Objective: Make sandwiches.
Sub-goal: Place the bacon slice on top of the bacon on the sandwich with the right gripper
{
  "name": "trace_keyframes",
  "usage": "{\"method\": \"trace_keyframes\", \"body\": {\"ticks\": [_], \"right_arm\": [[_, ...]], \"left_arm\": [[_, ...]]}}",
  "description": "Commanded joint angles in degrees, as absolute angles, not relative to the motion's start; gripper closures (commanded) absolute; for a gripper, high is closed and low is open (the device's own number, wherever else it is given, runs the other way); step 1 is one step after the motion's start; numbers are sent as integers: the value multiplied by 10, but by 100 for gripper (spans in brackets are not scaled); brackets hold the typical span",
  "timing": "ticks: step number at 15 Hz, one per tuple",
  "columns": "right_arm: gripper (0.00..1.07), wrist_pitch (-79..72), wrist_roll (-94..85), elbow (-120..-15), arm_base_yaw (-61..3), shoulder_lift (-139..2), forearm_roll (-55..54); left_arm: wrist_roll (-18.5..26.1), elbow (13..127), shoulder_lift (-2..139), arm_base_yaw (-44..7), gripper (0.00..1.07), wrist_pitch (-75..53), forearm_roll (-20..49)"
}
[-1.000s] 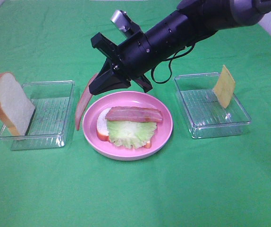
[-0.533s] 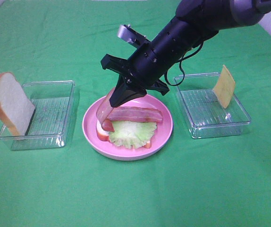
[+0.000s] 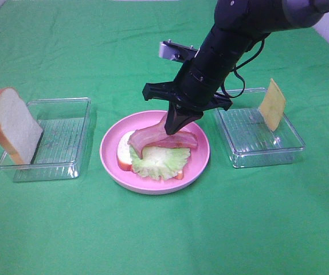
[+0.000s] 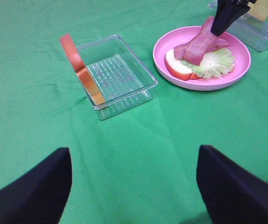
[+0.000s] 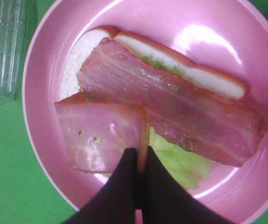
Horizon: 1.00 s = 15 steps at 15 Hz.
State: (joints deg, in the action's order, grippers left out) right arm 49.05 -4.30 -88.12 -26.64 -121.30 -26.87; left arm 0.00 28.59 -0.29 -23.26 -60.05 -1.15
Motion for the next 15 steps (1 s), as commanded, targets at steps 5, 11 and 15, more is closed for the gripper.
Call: {"method": "trace_keyframes", "body": {"ticks": [5,11,15], "right_arm": [[84,505,-37,-883,-266,-1208,-261],[47,505,-37,-883,-266,-1196,-249],[43,521,-18,-897,-266,-1178,-209]], "left_arm": [[0,285,-15,-235,36,-598,-15],[0,285,-15,-235,36,-598,-15],[0,285,-15,-235,36,-598,-15]]}}
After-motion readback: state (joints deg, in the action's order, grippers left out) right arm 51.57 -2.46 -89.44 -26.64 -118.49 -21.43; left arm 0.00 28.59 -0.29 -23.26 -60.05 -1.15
